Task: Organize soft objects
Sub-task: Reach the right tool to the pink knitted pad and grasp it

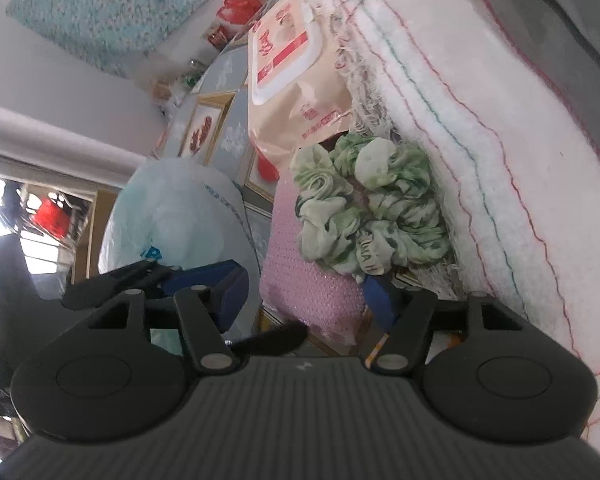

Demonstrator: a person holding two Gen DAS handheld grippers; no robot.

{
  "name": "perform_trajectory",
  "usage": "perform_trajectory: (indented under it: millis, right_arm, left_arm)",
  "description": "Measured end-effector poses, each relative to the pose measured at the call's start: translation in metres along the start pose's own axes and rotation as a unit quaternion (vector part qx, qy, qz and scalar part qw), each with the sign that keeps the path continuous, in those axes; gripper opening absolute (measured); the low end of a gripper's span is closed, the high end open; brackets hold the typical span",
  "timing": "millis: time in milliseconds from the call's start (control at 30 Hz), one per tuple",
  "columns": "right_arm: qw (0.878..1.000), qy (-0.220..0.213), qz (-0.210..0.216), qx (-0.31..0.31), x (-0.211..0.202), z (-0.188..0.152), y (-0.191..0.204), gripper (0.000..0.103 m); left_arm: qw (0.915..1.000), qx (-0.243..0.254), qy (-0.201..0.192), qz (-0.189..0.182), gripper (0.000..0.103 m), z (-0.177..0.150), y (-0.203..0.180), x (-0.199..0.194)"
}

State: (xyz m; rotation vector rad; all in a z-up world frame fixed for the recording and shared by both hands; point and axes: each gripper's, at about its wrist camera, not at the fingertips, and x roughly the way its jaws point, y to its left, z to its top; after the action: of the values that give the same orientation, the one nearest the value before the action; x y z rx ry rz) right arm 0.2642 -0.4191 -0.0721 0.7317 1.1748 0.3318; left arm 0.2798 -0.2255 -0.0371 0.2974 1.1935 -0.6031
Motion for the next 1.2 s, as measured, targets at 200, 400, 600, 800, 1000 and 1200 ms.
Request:
perform_trajectory:
  millis: [200, 400, 600, 800, 1000, 1200]
  right_arm:
    - [1.000, 0.002, 0.014, -0.001, 0.001, -0.001, -0.002, 0.069]
    - [1.000, 0.004, 0.029, 0.007, 0.000, 0.000, -0.005, 0.074]
    - [0.999, 0.001, 0.035, 0.006, 0.000, -0.001, -0.004, 0.080]
    - [0.999, -0.007, 0.031, 0.010, -0.001, -0.003, -0.005, 0.080]
    - [0.999, -0.007, 0.029, 0.018, 0.003, 0.000, -0.006, 0.080]
    - [0.997, 0.010, 0.056, 0.055, 0.015, 0.002, -0.026, 0.083]
  left_arm:
    - [0.9996, -0.001, 0.026, 0.005, 0.084, 0.008, -0.005, 0.018]
    - [0.9992, 0.000, 0.038, 0.009, 0.084, 0.010, -0.008, 0.026]
    - [0.9988, 0.000, 0.047, 0.017, 0.084, 0.015, -0.011, 0.031]
    - [0.9983, -0.012, 0.056, 0.012, 0.085, 0.020, -0.011, 0.034]
    - [0.9975, -0.030, 0.064, 0.008, 0.090, 0.027, -0.007, 0.040]
    - [0.9976, -0.030, 0.062, 0.008, 0.087, 0.029, -0.006, 0.044]
